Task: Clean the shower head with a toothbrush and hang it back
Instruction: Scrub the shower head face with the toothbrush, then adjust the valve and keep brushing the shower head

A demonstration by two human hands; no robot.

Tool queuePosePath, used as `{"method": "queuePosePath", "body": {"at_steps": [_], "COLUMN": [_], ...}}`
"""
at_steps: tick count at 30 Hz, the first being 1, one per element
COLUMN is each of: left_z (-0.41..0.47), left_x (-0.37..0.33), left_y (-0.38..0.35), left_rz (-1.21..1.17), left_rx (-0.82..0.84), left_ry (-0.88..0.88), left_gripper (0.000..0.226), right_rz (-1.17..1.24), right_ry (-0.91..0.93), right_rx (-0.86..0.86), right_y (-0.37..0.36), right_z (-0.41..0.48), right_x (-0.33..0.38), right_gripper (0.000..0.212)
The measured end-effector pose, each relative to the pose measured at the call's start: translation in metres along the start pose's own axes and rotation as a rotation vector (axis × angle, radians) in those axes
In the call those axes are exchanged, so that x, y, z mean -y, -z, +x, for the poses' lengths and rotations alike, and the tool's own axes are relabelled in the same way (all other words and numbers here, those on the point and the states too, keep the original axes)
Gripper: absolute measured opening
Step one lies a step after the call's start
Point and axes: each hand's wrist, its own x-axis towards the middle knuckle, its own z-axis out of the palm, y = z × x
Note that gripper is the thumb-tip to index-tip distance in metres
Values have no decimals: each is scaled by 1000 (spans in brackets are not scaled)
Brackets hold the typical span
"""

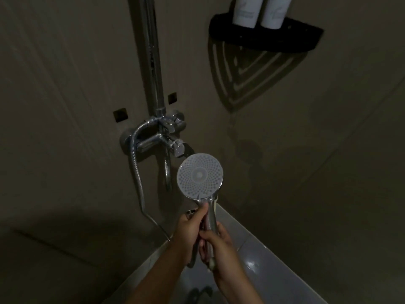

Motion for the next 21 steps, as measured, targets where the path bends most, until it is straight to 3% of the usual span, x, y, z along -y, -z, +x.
{"method": "queuePosePath", "body": {"at_steps": [10,17,21], "left_z": [38,62,72], "left_x": [16,29,30], "left_y": [-7,-3,5], "left_rz": [152,208,213], "left_rx": [-74,-92,-185], "left_ry": [77,89,109], "left_gripper": [32,21,21], "right_rz": [-9,4,17], "right_ry": [-114,-196,-244], "right_rx": [57,43,62], "right_y": [20,22,15], "right_z": [37,63,77], "right_x": [0,-8,-14], "right_gripper": [13,12,12]}}
